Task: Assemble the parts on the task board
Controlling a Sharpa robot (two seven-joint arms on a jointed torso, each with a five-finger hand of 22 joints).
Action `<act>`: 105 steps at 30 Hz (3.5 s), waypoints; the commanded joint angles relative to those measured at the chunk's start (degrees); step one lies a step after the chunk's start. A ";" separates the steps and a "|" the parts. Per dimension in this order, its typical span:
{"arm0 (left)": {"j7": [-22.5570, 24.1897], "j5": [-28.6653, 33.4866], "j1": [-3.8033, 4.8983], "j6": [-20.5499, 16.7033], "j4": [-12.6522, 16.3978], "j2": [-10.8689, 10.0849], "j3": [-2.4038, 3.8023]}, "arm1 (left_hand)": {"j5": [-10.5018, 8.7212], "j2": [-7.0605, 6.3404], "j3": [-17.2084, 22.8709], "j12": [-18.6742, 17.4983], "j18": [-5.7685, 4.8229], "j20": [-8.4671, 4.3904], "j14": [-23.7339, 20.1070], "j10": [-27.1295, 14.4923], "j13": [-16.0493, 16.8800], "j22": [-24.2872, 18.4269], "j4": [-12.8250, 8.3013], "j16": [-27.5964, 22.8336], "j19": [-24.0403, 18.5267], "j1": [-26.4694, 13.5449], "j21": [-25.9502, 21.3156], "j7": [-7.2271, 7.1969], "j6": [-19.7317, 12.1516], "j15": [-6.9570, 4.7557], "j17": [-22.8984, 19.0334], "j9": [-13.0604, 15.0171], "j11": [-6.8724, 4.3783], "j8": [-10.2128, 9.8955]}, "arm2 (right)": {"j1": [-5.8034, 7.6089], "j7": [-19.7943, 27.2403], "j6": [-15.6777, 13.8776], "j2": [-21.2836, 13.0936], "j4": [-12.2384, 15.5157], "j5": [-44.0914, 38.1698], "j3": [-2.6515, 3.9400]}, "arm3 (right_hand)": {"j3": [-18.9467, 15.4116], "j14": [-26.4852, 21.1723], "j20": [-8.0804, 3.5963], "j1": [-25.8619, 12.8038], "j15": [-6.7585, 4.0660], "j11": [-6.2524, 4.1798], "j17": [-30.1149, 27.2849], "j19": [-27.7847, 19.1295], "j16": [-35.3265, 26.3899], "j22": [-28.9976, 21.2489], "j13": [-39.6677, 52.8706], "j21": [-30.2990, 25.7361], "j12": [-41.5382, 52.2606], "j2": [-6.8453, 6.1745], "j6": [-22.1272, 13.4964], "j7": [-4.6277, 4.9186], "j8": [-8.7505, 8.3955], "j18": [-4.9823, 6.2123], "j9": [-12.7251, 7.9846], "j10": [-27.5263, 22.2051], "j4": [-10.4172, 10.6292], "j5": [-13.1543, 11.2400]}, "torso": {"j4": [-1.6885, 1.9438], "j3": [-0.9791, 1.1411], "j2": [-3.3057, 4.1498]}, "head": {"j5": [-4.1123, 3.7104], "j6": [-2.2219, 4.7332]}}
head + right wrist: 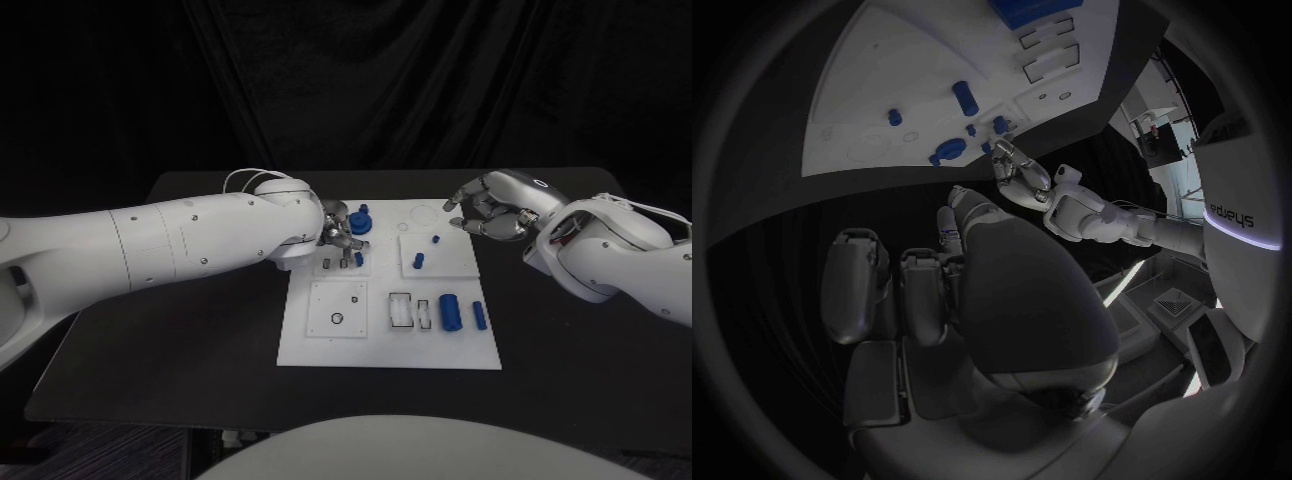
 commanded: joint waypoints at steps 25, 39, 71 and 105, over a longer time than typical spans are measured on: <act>2.17 -0.09 -0.79 0.10 -1.85 1.12 0.06 | 0.65 -0.25 1.05 0.20 -0.79 0.24 6.06 5.95 15.07 15.08 -0.12 -0.24 6.02 1.45 -0.20 -0.05 0.81 0.30 15.08 -0.03 0.27 -1.00 | -0.23 -1.47 1.27 0.26 -0.35 -0.07 0.04 | 0.29 4.24 0.37 -0.20 0.52 0.59 9.60 0.06 -0.25 9.95 11.99 -0.51 -0.18 0.54 0.23 0.22 -0.22 -0.17 -0.11 3.11 0.25 0.41 | 0.05 0.05 -0.15 | 0.06 0.01; 2.77 -0.09 -1.56 0.63 -2.37 1.74 0.06 | 0.67 -0.33 1.40 0.20 -0.79 0.23 6.06 5.95 15.07 15.08 -0.29 -0.24 6.02 1.88 -0.20 -0.07 0.97 0.29 15.08 0.03 0.27 -1.31 | -0.25 -1.87 1.80 0.28 -0.40 -0.07 0.04 | 0.31 4.22 0.41 -0.27 0.57 0.65 9.53 0.01 -0.33 9.91 11.97 -0.63 -0.19 0.58 0.26 0.26 -0.23 -0.15 -0.15 3.09 0.30 0.47 | 0.09 0.02 -0.22 | -0.20 0.01; 3.54 -0.09 -2.06 0.73 -3.60 2.75 0.06 | 3.74 -1.34 4.93 0.20 -0.79 0.11 6.06 5.95 15.07 15.08 -1.55 -0.24 6.02 4.55 -0.20 -0.18 1.26 0.17 15.08 0.90 0.15 -3.55 | -0.30 -2.86 3.24 0.51 -0.54 -0.08 0.04 | 0.35 4.16 0.50 -0.35 0.66 0.73 9.34 -0.14 -0.52 9.79 11.87 -1.02 -0.26 0.61 0.30 0.31 -0.27 -0.06 -0.22 3.00 0.34 0.52 | -0.03 -0.05 -0.17 | -0.04 0.01; 2.21 -0.09 -2.31 1.43 -3.04 1.96 0.06 | 14.25 -10.25 28.65 0.20 -0.79 -0.15 6.06 5.95 15.07 15.08 -8.80 -0.24 6.02 1.74 -0.20 -0.26 2.68 -0.09 15.08 7.03 -0.07 -7.29 | -0.36 -4.01 4.79 0.85 -1.25 -0.08 0.04 | 0.61 3.90 0.64 -0.11 0.77 0.84 8.67 -0.66 -1.23 9.38 11.21 -2.30 -0.71 0.70 0.41 0.39 -0.31 0.22 -0.35 2.34 0.13 0.78 | 0.05 -0.07 -0.23 | 0.05 0.01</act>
